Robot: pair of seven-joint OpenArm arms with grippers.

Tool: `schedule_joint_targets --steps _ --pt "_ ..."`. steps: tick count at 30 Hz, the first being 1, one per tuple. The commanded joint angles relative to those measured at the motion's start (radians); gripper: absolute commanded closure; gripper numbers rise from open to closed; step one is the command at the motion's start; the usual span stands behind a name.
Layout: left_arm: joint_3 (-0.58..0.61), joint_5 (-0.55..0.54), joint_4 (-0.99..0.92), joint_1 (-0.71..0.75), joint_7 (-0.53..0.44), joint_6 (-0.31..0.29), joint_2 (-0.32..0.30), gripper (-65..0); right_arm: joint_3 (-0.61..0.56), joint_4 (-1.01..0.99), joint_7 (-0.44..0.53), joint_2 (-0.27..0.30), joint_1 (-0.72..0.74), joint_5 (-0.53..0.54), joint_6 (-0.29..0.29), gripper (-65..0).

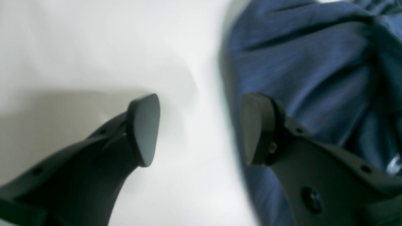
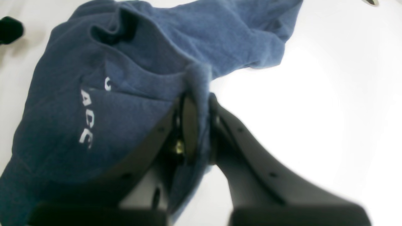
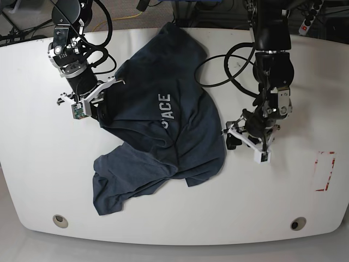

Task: Fold the T-shirt properly
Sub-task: 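Lift the shirt with the right gripper while the left gripper reaches in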

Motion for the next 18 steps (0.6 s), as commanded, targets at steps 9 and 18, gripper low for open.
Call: schedule_joint_targets --steps 9,18 --pt "0.067 -0.008 -0.224 -0.14 -0.111 -0.005 0.051 -37.1 0.004 0.017 0.031 0.009 0.014 0.004 0.0 0.0" --pt "0.067 -0.01 -0.41 -0.201 -0.191 -0.005 0.088 -29.6 0.007 0.014 0.031 0.009 0.014 0.001 -0.005 0.0"
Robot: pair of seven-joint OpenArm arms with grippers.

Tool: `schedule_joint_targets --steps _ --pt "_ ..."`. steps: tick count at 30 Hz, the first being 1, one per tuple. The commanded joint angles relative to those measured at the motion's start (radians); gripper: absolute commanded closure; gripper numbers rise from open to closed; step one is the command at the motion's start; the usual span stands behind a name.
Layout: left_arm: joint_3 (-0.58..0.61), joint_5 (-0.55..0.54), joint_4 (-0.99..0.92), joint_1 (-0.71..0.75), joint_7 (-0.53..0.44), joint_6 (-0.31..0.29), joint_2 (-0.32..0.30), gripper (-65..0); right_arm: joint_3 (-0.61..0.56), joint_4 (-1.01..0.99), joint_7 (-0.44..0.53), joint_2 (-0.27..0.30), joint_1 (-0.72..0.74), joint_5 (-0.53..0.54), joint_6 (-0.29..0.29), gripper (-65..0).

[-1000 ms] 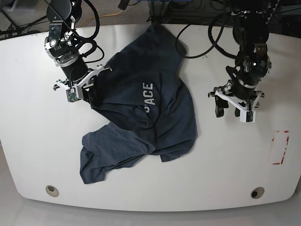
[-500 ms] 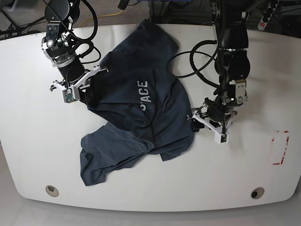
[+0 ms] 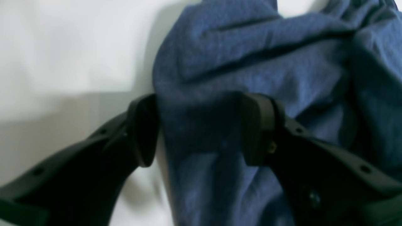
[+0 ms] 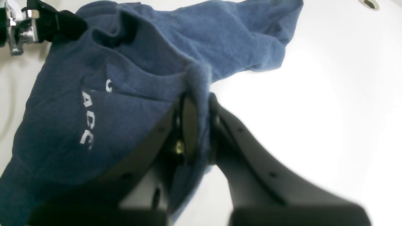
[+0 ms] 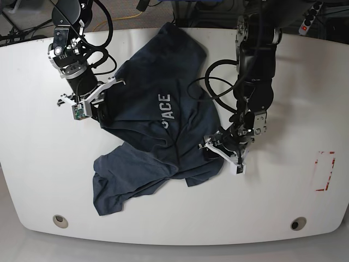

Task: Fold the T-shirt properly
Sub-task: 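Lift the shirt with the right gripper while the left gripper reaches in, then grasp the shirt edge with the left gripper, right gripper holding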

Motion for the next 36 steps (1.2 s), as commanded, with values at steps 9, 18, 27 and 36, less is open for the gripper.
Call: schedule_joint_targets --steps 9,18,27,36 --pt "-0.016 -0.004 0.053 0.037 0.031 0.001 -0.022 -0.8 0.095 -0.056 0.021 0.007 0.07 0.016 -0.009 0.0" --pt "-0.114 -0.004 0.408 0.223 0.145 0.001 -0.113 -1.4 0.129 -0.138 -0.067 0.007 0.204 0.016 -0.009 0.0" --pt "-0.14 -0.004 0.77 0.476 0.235 -0.031 -0.202 -1.7 0.126 -0.243 -0.069 0.007 0.276 0.016 -0.009 0.0" --pt "-0.143 -0.004 0.951 0.706 0.237 -0.161 -0.249 -13.5 0.124 -0.261 -0.069 0.007 0.277 0.018 -0.009 0.0"
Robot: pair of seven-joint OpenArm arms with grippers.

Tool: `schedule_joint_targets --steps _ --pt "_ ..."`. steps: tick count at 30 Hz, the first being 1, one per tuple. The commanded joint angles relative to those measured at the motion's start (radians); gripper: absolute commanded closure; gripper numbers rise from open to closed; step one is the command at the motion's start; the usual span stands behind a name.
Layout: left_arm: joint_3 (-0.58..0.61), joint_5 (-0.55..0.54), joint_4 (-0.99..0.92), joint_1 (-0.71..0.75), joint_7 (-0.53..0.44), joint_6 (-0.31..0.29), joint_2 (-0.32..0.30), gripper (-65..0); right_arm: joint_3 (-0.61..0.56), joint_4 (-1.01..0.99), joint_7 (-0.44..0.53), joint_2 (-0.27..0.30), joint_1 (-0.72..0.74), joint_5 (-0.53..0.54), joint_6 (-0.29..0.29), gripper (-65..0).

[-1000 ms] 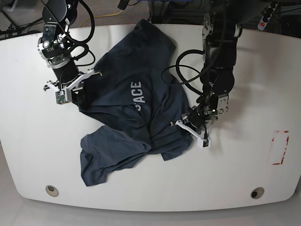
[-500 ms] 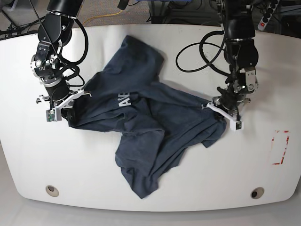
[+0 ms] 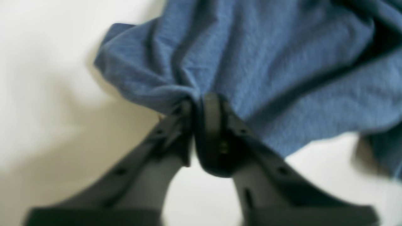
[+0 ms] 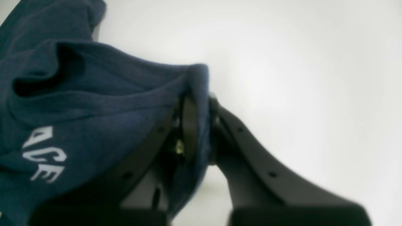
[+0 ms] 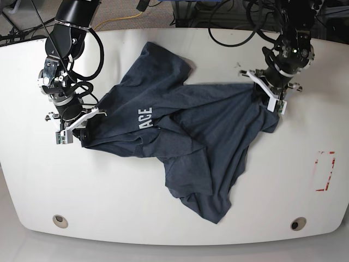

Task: Fold the T-shirt properly
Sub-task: 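Grasp the shirt edge with the left gripper, right gripper holding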

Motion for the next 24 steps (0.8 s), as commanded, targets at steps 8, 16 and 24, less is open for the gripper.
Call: schedule_joint_targets --steps 8,16,24 --pt "-0.116 -0.008 0.035 0.101 -0.016 -0.09 -0.002 -50.0 -0.01 0.018 0.029 0.013 0.015 0.011 0.0 0.0" --pt "-0.282 -0.006 0.047 -0.002 -0.01 -0.225 0.037 -50.4 -0.051 0.019 0.029 0.005 0.014 0.011 0.0 0.0" --pt "-0.325 0.001 -0.056 -0.22 0.122 -0.219 0.035 -50.4 -0.051 0.024 0.029 -0.038 0.012 0.003 0.0 0.0"
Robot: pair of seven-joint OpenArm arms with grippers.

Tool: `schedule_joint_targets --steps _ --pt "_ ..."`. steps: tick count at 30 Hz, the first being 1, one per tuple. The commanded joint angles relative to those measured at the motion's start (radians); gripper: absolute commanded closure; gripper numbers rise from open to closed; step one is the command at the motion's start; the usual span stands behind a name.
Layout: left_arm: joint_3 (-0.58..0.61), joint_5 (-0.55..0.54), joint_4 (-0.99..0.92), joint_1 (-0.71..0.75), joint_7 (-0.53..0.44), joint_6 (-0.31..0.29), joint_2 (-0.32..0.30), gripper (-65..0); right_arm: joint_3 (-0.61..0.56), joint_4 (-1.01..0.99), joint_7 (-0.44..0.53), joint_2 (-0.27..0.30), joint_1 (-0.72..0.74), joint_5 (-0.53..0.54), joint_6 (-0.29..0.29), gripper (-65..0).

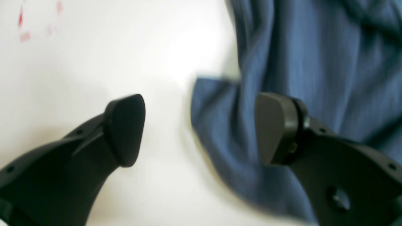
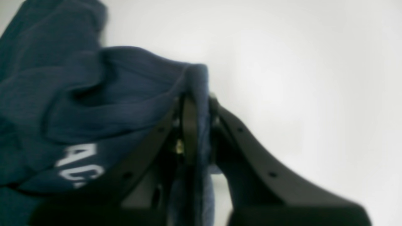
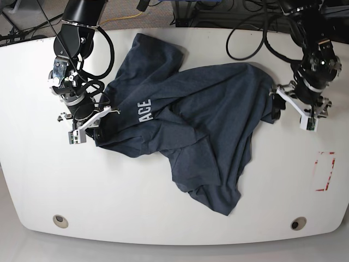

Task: Fold the T-shirt properly
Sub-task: 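Grasp the shirt edge with the left gripper, right gripper holding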

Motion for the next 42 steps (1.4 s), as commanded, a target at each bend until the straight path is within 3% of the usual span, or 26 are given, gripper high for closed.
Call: schedule_joint_targets --steps 1,11,20,27,36,38,42 --pt "-0.006 -0.003 -0.045 -0.052 0.005 0.003 -0.009 -50.4 0.004 0.023 0.025 0.007 0.015 0.009 -0.001 0.0" --pt "0.04 -0.004 -0.345 -0.212 0.011 0.0 -0.024 -50.4 0.007 0.024 0.025 0.001 0.014 0.009 -0.001 0.0" --pt "0.115 -0.004 -0.381 -0.203 0.013 -0.002 -0.024 -49.6 0.01 0.024 0.025 0.001 0.014 0.007 -0.003 0.0" --pt "0.12 -0.006 -0.442 -0.175 0.013 -0.002 -0.024 -31.9 0.01 0.026 0.025 0.003 0.008 0.007 -0.003 0.0" --pt "0.118 -0.01 -0.439 -0.146 0.013 -0.003 -0.025 -29.7 0.01 0.026 0.025 0.003 0.008 0.007 -0.003 0.0" --pt "0.118 -0.004 -0.419 -0.146 0.013 -0.003 -0.025 -23.9 0.01 0.026 0.025 0.003 0.008 0.007 -0.003 0.0" --pt "0.117 -0.004 -0.408 -0.146 0.011 -0.002 -0.025 -4.7 0.01 0.026 0.025 0.003 0.008 0.007 -0.003 0.0"
